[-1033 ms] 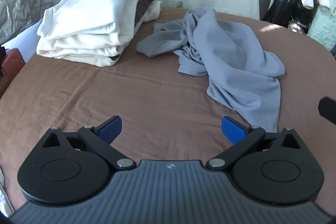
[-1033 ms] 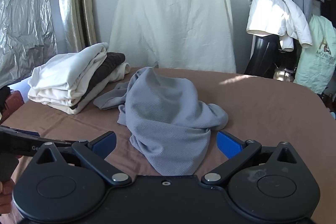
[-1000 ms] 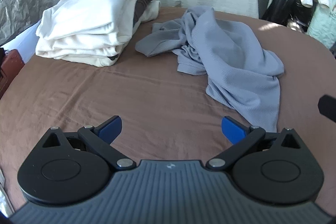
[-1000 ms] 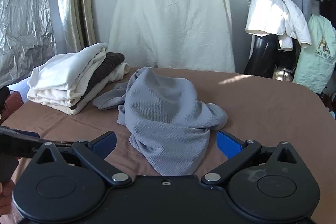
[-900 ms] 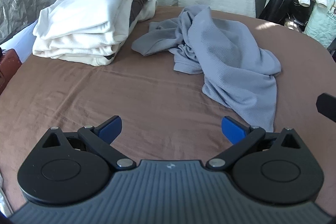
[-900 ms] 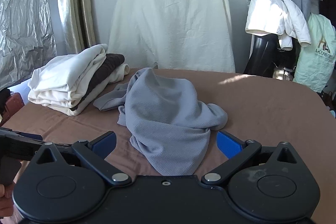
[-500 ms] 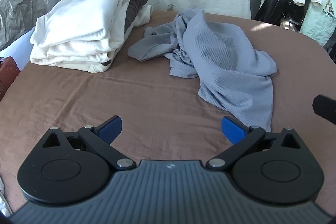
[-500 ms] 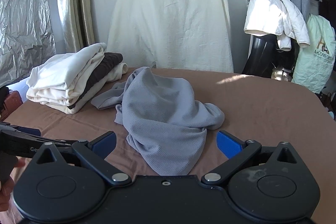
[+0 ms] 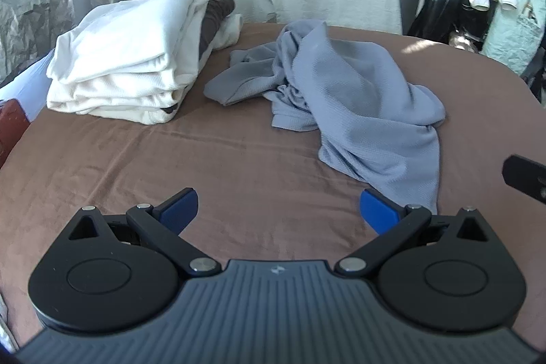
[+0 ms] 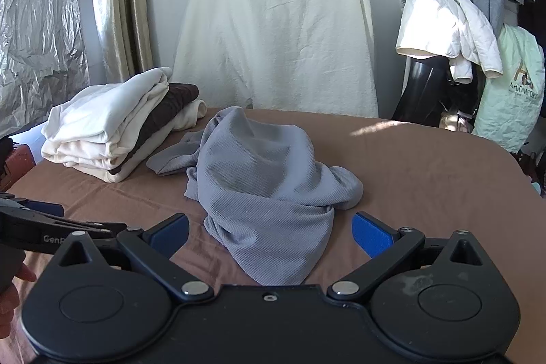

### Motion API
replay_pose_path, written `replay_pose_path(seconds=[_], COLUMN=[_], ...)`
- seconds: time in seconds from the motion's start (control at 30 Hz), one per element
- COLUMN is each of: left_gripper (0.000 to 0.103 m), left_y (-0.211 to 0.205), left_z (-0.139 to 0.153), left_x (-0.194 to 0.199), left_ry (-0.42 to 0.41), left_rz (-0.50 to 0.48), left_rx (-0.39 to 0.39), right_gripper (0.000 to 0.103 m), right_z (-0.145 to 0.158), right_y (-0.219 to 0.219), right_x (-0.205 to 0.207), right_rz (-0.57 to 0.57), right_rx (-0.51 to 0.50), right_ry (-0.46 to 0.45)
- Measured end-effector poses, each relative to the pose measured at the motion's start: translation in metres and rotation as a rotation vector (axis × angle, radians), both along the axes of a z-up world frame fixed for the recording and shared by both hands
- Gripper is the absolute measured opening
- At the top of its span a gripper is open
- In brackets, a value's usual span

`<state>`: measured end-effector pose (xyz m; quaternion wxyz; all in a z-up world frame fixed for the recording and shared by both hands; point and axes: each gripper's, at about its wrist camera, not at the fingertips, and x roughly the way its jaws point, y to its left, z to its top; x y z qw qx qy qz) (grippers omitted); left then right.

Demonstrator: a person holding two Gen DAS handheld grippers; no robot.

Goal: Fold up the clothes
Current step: 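Move both grippers toward the crumpled grey shirt on the bed, then grasp the grey shirt with the left gripper while the right gripper grasps another edge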

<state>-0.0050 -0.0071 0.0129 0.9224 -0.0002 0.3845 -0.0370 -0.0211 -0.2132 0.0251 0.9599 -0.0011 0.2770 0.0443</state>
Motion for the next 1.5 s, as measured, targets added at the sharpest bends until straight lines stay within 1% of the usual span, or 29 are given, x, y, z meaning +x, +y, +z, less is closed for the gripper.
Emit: replay_pose_path(seconds=[0.2,0.5,0.7,0.77,0.8,0.87,0.93,0.97,1.07,1.1,1.23,1.33,1.43,1.5], left_gripper=[0.103,0.103,0.103,0.103,0.103,0.103,0.103,0.103,0.103,0.103,0.103,0.101,0.101,0.1], left_y=[-0.006,-0.004,-0.004,-0.002,0.002,0.007,0.011,0.013,0.019,0.021,0.024,0.024,0.022,0.018], left_z=[0.006,0.005,0.001,-0.001,-0.001,-0.001,-0.001,-0.002,-0.012,-0.016,-0.031,-0.032,-0.03,-0.036], left_x=[-0.006,-0.006,-0.005,-0.003,-0.003,-0.002,-0.001,0.001,0.006,0.01,0.032,0.062,0.098,0.127], left_ry=[-0.02,-0.012,-0.003,-0.006,-0.012,-0.022,-0.031,-0.048,-0.128,-0.134,-0.143,-0.126,-0.141,-0.11], left_rz=[-0.036,-0.035,-0.043,-0.044,-0.041,-0.04,-0.039,-0.029,0.011,0.025,0.063,0.066,0.012,0.013], left_rx=[0.0,-0.01,-0.03,-0.065,-0.112,-0.174,-0.23,-0.239,-0.262,-0.256,-0.211,-0.214,-0.218,-0.207], right_gripper=[0.103,0.103,0.103,0.103,0.103,0.103,0.103,0.103,0.103,0.103,0.103,0.103,0.103,0.103], right_z=[0.0,0.0,-0.001,-0.003,-0.004,-0.004,-0.003,-0.004,-0.021,-0.026,-0.037,-0.045,-0.053,-0.053], right_y=[0.0,-0.001,-0.001,-0.003,-0.004,-0.009,-0.017,-0.021,-0.044,-0.048,-0.059,-0.067,-0.075,-0.077], right_x=[0.001,-0.002,-0.001,0.003,0.006,0.016,0.033,0.041,0.071,0.081,0.12,0.149,0.178,0.198], right_rz=[-0.012,-0.013,-0.006,-0.005,-0.008,0.001,0.025,0.029,0.076,0.081,0.102,0.117,0.131,0.131], right_rx=[-0.014,-0.011,-0.008,0.002,0.012,0.06,0.144,0.197,0.478,0.505,0.436,0.385,0.333,0.263], right_ry=[0.001,-0.006,-0.003,0.007,0.018,0.049,0.085,0.107,0.26,0.291,0.334,0.366,0.398,0.382])
